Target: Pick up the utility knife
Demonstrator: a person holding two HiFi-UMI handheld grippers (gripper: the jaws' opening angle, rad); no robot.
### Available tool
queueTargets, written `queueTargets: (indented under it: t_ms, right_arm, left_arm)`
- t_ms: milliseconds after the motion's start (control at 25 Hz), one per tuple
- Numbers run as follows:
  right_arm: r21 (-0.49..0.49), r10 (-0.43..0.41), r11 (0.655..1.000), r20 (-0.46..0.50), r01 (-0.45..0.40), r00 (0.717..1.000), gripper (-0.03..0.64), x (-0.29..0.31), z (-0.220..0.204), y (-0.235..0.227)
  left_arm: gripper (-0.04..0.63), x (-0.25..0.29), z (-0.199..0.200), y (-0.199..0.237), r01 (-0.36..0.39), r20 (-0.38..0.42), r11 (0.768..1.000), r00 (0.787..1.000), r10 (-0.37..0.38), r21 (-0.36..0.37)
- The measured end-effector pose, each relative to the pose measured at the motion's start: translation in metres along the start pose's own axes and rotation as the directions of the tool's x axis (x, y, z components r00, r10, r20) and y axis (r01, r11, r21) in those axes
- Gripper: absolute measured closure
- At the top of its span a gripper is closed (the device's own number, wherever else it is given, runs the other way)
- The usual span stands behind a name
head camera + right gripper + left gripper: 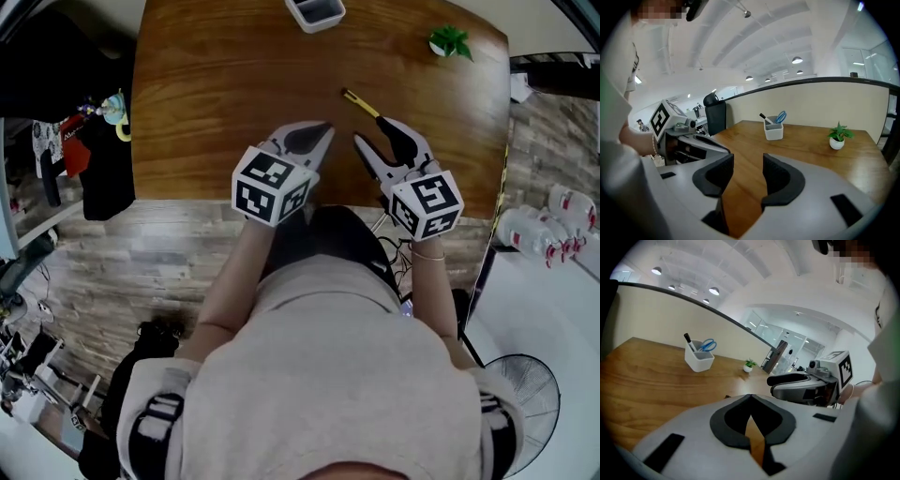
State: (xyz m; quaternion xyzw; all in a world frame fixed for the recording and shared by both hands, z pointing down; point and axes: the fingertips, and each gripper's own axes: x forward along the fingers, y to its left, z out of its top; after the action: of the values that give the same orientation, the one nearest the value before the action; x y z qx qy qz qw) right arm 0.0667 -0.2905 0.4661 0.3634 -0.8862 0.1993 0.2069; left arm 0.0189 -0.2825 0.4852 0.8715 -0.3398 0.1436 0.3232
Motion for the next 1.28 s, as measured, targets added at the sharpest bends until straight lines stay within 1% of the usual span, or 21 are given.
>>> queueTargets:
  t_ms: [320,520,680,920,1080,1280]
  right_arm:
    - [-0.093,-0.016,0.996,-0.122,0.005,0.992,0.449,0.029,-0.029,-0.024]
    - [-0.13,-0.021,0.992,-0.193,-0.004,0.981,0.456,0.057,-0.042,-0.037]
    - [-0.169,-0.034,0.986,-0.228,-0.005,0.973,0.457,0.075,-0.048,-0.05]
    - [-0.183,-0.043,0.983,-0.278,-0.009,0.959,0.466,0.095,-0.064,-0.062]
    - [-0.213,-0.045,0.977,-0.303,-0.022,0.952,0.477,0.103,-0.072,-0.066]
    - [-0.226,-0.034,0.973,-0.335,-0.046,0.942,0.489,0.107,-0.081,-0.069]
  left_arm:
    - [0.581,0.017,-0.012,0.025,-0.007,-0.029,0.999,1.0,0.006,-0.032]
    - [0.581,0.03,-0.014,0.038,-0.018,-0.042,0.999,0.999,0.017,-0.034]
    - [0.581,0.037,-0.017,0.048,-0.022,-0.052,0.999,0.998,0.02,-0.043]
    - [0.581,0.047,-0.019,0.058,-0.034,-0.049,0.996,0.998,0.03,-0.081]
    - [0.581,0.055,-0.021,0.058,-0.023,-0.052,0.996,0.998,0.019,-0.085]
    - [0.581,0.061,-0.026,0.057,-0.017,-0.055,0.996,0.998,0.012,-0.089]
